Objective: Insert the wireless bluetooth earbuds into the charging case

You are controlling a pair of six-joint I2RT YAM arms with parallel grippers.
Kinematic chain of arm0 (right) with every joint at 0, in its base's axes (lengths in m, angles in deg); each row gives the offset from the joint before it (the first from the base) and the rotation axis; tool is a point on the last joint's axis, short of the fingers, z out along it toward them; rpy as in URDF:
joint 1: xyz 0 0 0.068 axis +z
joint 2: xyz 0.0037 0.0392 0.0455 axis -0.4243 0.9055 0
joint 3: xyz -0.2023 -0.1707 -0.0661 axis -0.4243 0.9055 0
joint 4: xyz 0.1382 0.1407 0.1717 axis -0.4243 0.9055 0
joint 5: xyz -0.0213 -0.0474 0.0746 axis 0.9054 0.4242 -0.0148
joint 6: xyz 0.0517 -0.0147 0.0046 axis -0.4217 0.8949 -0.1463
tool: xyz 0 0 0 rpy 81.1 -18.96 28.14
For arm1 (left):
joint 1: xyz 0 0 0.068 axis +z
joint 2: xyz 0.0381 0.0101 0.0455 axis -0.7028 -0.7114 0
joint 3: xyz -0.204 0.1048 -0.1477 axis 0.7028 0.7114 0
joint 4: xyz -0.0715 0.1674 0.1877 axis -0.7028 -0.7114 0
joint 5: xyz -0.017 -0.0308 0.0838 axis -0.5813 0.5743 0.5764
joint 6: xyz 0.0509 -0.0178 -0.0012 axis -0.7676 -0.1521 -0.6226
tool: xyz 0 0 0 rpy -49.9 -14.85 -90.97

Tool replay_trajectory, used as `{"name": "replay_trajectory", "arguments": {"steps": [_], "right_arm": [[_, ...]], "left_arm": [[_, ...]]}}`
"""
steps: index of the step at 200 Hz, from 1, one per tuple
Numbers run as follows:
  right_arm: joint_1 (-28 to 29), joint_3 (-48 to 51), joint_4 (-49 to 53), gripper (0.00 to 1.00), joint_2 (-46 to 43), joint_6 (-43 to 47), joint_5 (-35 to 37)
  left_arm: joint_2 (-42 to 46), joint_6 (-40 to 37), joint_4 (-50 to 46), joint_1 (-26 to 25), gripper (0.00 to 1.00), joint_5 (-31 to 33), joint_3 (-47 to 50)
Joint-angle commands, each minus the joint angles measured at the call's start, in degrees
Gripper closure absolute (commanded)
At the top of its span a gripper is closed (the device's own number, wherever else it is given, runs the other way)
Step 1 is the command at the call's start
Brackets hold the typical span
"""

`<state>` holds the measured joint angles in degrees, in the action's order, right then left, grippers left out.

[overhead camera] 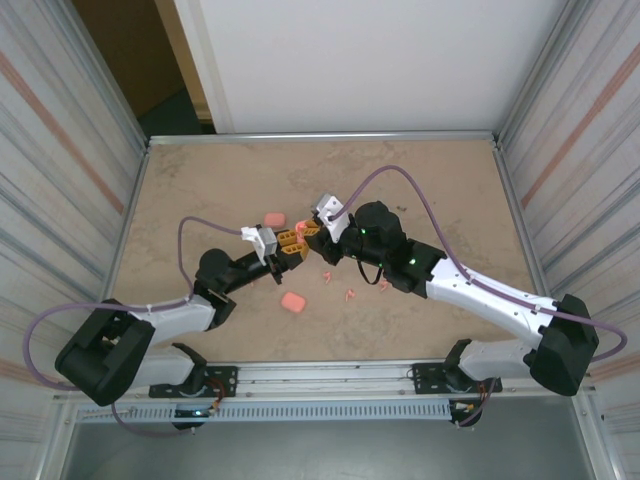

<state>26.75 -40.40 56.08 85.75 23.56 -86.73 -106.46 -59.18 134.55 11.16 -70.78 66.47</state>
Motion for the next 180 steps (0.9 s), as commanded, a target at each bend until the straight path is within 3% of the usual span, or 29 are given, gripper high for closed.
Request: {"name": "replay_trajectory", "arguments": {"steps": [1,23,106,153,180], "right_arm": [[0.53,-1.58,1.09,0.80,0.23,0.52,-1.73],[0.52,-1.90,1.13,0.75,0.03,0.03,-2.81],[-2.10,-6.42,5.21,0.38,-3.18,-5.18,-4.59],[-6.35,-4.73,6.74,0.01,-6.46,-11.26,-4.74],[-9.30,-2.59,6.76,0.00,-8.00,-14.33,-6.13]], "left_arm": [[0.10,0.26,3.33,-0.30,1.00,0.27,-1.34],[0.03,0.27,3.42,-0.32,1.00,0.18,-1.23],[0.41,0.00,3.68,-0.27,1.00,0.85,-0.70],[0.84,-0.95,3.67,-0.26,1.00,2.86,0.27],[0.94,-1.23,3.46,-0.31,1.00,3.54,0.35]]}}
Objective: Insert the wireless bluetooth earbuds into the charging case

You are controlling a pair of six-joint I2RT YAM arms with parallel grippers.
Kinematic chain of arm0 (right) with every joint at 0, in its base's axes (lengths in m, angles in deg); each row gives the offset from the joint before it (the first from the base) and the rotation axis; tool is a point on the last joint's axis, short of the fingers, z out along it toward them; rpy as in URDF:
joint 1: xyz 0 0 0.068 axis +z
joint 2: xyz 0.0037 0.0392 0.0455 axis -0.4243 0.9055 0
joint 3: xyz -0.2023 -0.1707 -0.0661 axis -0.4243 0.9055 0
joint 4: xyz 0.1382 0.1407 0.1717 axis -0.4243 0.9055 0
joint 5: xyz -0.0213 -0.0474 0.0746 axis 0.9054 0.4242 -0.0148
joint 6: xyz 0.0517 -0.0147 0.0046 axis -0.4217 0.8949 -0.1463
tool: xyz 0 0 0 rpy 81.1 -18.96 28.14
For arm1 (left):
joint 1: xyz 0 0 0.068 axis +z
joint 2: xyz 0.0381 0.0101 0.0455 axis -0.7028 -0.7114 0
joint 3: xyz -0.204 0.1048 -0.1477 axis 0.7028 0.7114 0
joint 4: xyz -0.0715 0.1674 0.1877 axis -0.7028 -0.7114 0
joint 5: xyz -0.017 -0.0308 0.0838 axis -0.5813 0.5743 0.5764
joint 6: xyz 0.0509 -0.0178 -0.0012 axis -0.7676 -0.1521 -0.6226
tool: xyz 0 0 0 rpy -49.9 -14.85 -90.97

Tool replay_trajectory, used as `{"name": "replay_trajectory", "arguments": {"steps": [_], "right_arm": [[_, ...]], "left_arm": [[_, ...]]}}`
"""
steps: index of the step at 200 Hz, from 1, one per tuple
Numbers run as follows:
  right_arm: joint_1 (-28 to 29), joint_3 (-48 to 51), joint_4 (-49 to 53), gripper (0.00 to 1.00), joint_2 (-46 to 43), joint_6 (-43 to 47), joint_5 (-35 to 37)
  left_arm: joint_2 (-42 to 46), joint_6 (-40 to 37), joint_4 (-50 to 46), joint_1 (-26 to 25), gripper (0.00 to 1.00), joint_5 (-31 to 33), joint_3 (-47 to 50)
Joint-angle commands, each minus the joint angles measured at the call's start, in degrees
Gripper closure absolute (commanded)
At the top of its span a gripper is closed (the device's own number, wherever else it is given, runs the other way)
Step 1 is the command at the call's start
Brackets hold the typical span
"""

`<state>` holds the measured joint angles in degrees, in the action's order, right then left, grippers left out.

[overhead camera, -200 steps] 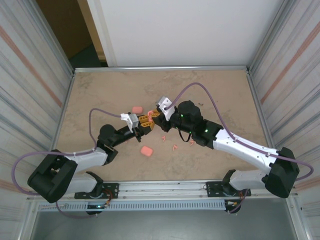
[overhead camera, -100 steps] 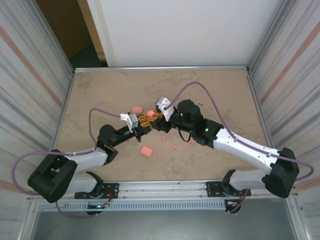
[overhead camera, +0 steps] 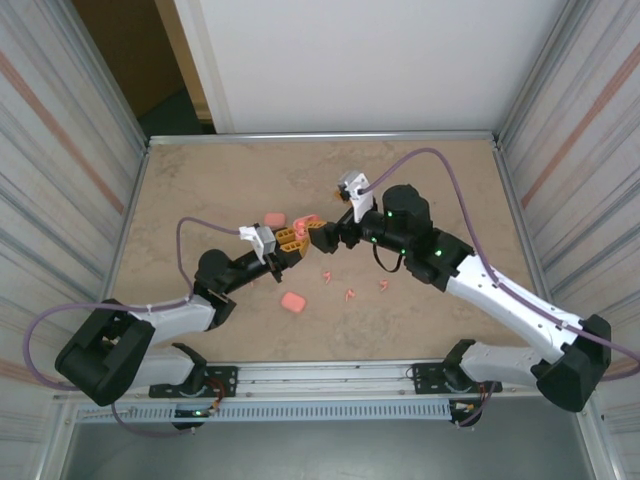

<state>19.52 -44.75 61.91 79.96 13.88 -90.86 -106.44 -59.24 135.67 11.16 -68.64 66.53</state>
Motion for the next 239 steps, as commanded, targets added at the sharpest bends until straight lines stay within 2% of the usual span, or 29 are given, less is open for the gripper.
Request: {"name": "replay_trajectory", "arguments": {"steps": [1,49,151,239], "right_arm": [[-2.16,1.83,0.88,0.00,-2.28,-4.79,-2.12],[-7.30,6.32,0.67,0.00,-5.26,-11.27,-3.94],[-15.96,9.24,15.58,0.00,-8.46,-21.18,-2.18],[-17.72,8.45,26.44,0.00,-9.11,-20.35,-4.48]], "left_arm": [[0.94,-1.16,2.33,-0.33,1.00,1.43,0.29],[1.89,-1.42,2.21,-0.34,1.00,2.35,0.84],[7.27,-2.83,-1.65,-0.26,1.00,3.05,1.40],[10.51,-3.98,-4.39,-0.27,1.00,2.88,1.61]]}}
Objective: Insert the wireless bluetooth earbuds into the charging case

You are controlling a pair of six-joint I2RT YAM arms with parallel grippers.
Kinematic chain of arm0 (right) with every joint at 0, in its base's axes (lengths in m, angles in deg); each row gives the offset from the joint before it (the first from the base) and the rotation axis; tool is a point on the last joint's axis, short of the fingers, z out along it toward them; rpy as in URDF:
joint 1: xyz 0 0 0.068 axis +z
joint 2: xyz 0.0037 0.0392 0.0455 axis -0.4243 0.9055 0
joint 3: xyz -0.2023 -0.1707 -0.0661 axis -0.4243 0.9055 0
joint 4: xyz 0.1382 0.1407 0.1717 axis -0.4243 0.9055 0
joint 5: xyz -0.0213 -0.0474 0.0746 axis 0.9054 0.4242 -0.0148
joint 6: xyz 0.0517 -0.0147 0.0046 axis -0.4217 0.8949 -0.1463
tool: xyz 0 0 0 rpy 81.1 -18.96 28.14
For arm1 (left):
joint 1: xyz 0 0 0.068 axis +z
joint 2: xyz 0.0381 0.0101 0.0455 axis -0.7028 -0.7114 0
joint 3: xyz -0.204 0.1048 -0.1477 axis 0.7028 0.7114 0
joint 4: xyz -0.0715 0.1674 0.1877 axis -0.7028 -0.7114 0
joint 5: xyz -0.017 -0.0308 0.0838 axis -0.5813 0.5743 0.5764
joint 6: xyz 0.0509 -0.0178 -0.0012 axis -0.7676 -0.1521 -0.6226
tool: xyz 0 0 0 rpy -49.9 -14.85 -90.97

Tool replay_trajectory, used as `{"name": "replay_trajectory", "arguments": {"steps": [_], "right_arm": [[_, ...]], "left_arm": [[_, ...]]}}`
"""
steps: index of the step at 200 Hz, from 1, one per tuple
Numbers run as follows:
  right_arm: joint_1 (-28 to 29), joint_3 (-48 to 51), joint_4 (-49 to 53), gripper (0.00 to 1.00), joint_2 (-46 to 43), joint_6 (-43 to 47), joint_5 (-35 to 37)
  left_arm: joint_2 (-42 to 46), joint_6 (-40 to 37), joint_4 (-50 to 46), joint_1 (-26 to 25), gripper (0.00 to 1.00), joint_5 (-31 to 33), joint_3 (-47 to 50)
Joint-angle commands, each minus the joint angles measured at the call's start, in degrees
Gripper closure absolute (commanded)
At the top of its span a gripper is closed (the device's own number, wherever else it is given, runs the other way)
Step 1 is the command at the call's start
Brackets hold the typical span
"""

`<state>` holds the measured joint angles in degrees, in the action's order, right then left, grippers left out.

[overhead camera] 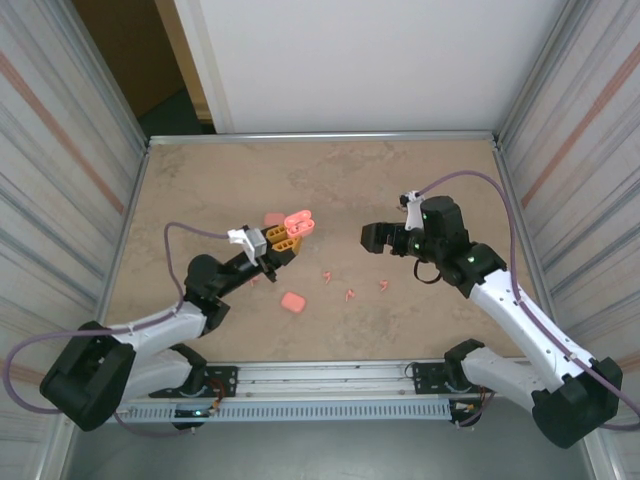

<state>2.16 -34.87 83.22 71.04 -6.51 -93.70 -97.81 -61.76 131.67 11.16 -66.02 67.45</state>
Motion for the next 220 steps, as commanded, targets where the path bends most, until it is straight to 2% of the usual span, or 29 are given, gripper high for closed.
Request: {"name": "replay_trajectory", "arguments": {"steps": [1,54,83,164,220], "right_arm": [[-0.41,-1.46,5.29,0.00,-0.20,0.11,-1.70],[0.15,-1.31,9.07,0.00,3.99,1.86,-4.73],[0.68,-1.09,9.85,0.04,6.86,2.46,-5.49],[5.51,-1.89,5.71,0.17,17.39,3.08,-7.41],[7.75,-3.66,1.63,0.20,24.82,2.75,-8.92]], "left_arm": [[1.94,-1.55,-0.43,-0.30,1.00,0.25,0.69],[5.14,-3.12,-4.05,-0.20,1.00,0.70,1.13],[5.95,-3.22,-4.70,-0.20,1.00,0.89,1.24],[6.83,-3.41,-5.56,-0.22,1.00,0.91,1.69],[7.01,-2.95,-5.41,-0.23,1.00,1.34,2.16]]}}
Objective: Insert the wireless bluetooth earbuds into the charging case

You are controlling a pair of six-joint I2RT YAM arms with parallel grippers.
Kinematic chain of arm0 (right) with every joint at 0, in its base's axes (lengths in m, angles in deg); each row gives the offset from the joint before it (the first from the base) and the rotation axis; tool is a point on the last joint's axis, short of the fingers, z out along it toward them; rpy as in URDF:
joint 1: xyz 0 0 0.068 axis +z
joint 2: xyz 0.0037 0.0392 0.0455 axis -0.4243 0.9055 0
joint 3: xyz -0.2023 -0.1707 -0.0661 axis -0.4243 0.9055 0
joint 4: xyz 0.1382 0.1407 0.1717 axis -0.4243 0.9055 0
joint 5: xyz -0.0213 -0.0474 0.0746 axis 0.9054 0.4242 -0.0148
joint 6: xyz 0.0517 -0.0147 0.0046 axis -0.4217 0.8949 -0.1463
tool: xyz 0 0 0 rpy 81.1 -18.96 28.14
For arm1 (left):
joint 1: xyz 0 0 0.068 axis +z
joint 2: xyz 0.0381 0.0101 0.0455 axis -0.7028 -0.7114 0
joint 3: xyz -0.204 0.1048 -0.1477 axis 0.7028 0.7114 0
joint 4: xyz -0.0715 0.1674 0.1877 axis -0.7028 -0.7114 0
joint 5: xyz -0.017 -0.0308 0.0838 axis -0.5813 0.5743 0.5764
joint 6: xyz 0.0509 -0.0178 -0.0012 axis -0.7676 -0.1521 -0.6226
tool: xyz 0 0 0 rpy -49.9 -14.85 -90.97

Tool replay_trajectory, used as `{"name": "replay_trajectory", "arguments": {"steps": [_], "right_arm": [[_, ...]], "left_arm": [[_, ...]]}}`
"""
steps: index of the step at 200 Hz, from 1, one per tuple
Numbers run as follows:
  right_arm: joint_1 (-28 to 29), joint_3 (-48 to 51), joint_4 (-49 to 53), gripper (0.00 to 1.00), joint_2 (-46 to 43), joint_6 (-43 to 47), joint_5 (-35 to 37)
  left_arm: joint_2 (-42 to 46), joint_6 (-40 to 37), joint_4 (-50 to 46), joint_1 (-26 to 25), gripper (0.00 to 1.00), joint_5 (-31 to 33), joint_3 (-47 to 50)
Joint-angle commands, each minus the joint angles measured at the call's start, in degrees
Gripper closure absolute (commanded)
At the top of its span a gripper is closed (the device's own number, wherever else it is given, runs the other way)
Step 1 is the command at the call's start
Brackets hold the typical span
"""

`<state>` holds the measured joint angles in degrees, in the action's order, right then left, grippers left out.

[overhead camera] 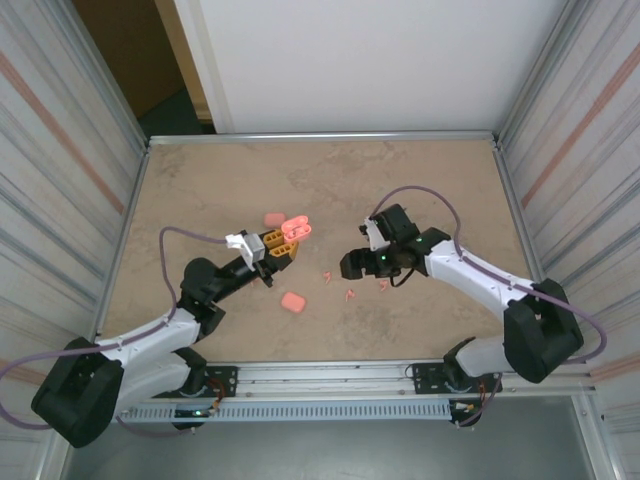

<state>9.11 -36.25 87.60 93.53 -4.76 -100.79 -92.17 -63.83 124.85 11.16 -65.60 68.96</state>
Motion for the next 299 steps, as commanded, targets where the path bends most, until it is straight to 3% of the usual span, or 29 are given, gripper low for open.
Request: {"name": "replay_trajectory", "arguments": {"steps": [1,84,192,299], "right_arm": [[0.83,-2.34,-2.85,0.20,2.48,0.99,-1.86],[1.96,-3.11,-9.39,0.29,10.07,-1.31,-5.47],[3.55,-7.03,-10.80,0.47,17.50,-1.59,-4.33],[4.36,-10.50,-11.15,0.51,24.54,-1.56,-3.18]], "left_arm": [[1.37,-0.88,1.42,-0.24,1.00,0.91,0.67],[3.03,-0.93,1.09,-0.20,1.00,0.11,1.12],[3.08,-0.79,1.17,-0.21,1.00,0.41,1.24],[2.68,-0.97,1.12,-0.17,1.00,0.40,1.04]]}}
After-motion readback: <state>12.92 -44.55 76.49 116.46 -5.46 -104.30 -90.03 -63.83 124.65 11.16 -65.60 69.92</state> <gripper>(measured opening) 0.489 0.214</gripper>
